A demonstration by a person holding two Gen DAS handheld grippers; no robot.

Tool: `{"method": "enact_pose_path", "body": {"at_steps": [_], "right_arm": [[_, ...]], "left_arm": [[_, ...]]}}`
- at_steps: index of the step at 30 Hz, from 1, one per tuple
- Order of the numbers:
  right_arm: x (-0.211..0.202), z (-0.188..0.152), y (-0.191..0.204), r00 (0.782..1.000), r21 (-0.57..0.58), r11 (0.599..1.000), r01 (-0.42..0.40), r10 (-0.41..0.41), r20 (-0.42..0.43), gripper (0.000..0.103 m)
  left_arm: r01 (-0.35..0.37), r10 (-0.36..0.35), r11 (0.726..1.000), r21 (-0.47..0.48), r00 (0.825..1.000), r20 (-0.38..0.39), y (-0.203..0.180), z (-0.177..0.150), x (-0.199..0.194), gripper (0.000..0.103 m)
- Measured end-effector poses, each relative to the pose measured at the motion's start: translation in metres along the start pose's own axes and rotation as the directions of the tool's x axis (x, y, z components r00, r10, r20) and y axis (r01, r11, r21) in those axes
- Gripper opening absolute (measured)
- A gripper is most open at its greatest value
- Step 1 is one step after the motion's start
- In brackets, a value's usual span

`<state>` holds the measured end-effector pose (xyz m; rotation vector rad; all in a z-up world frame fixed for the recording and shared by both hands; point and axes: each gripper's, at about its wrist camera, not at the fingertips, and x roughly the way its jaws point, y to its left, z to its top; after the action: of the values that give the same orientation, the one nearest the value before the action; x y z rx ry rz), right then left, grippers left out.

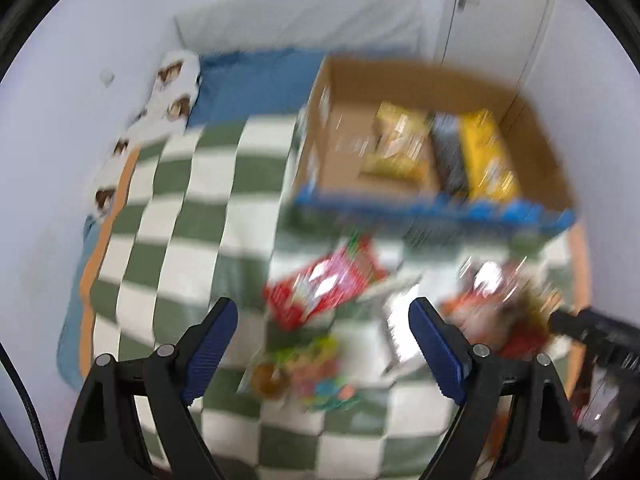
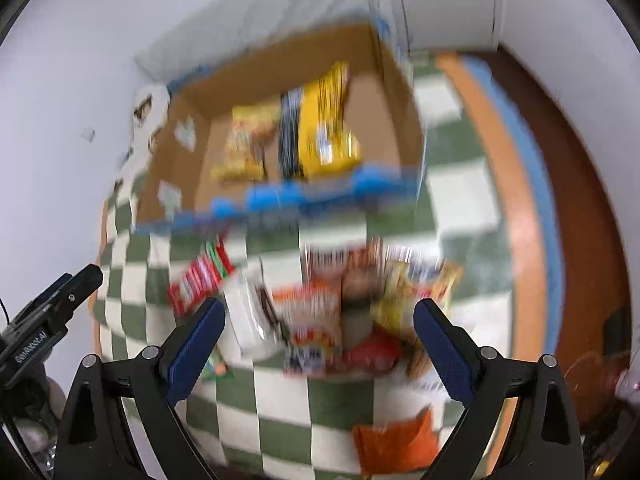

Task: Organize snacks
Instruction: 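Move both tools back over the snack pile, then grasp the candy bag with the left tool while the right tool grasps the orange seed bag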

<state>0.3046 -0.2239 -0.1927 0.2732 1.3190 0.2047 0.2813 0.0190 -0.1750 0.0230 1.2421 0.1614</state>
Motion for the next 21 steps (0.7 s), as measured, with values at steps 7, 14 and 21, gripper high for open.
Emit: {"method": "enact_pose_path", "body": {"at_steps": [7, 14, 21], "right_arm": [[0.072, -0.016, 0.008, 0.995, -0.059, 0.998, 0.027, -0.032, -0.098, 0.097], [0.117, -0.014, 0.005, 0.984, -0.007, 0.997, 0.076, -0.076, -0.159, 0.085], [0.149, -0.017, 0.012, 0.969, -0.006, 0.987, 0.162, -0.16, -0.189, 0.071]], "left_arm": [[-0.032, 0.032, 0.999, 0.005, 0.958, -0.286, 0.021, -0.053, 0.071, 0.087], [0.056, -0.164, 0.962, -0.268, 0.902, -0.399, 0.028, -0.068, 0.137, 0.087], [0.061, -0.174, 0.954, -0.293, 0.909, -0.379, 0.023, -0.08, 0.159, 0.048]]}}
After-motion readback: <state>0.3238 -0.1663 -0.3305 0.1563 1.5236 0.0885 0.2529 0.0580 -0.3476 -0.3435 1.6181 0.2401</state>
